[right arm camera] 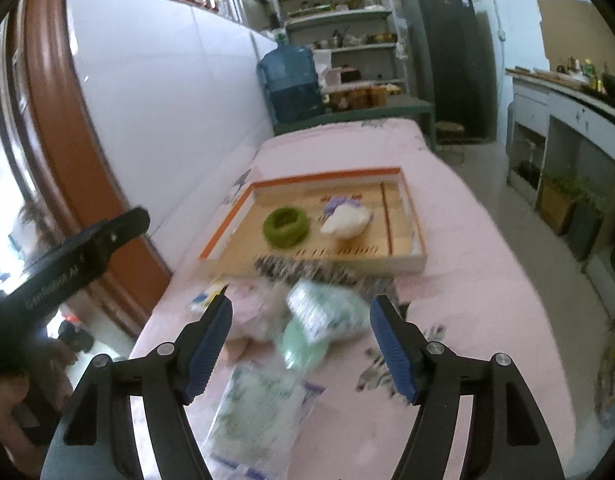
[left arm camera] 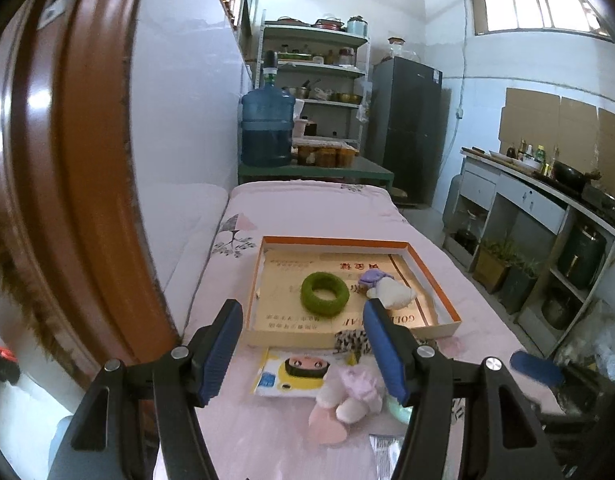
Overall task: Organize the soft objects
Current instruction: 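Withdraw both tools from the tray back toward the remaining items, then grasp the green-printed wipes pack with the right gripper while the left gripper grasps the white snack bag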
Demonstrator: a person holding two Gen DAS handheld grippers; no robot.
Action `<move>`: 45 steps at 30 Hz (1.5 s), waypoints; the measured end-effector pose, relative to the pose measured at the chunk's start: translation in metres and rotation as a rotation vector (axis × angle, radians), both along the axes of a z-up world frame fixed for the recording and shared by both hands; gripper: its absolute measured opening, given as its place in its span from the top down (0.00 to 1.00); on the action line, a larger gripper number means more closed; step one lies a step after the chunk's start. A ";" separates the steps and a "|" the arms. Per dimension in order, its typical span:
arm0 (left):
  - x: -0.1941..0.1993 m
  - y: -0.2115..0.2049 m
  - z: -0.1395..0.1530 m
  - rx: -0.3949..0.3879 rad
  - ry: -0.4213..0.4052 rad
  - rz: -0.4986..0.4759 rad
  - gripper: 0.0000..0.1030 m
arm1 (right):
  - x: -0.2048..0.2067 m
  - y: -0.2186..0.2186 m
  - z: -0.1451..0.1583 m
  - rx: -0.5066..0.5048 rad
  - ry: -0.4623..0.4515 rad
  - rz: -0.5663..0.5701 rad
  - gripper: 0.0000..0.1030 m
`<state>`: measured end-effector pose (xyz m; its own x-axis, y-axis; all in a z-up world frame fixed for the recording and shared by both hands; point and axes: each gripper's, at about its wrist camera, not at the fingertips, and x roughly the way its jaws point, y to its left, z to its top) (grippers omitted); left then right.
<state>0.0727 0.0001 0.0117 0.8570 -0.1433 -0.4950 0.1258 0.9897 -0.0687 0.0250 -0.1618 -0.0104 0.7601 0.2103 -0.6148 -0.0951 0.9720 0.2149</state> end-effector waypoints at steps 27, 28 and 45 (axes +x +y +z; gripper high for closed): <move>-0.034 0.029 -0.047 -0.034 0.125 0.060 0.40 | -0.029 0.034 -0.038 -0.016 0.105 0.005 0.29; -0.033 0.030 -0.048 -0.034 0.128 0.062 0.40 | -0.029 0.035 -0.039 -0.016 0.112 0.009 0.29; -0.030 0.031 -0.068 -0.028 0.169 0.051 0.40 | -0.014 0.044 -0.067 -0.049 0.188 0.015 0.29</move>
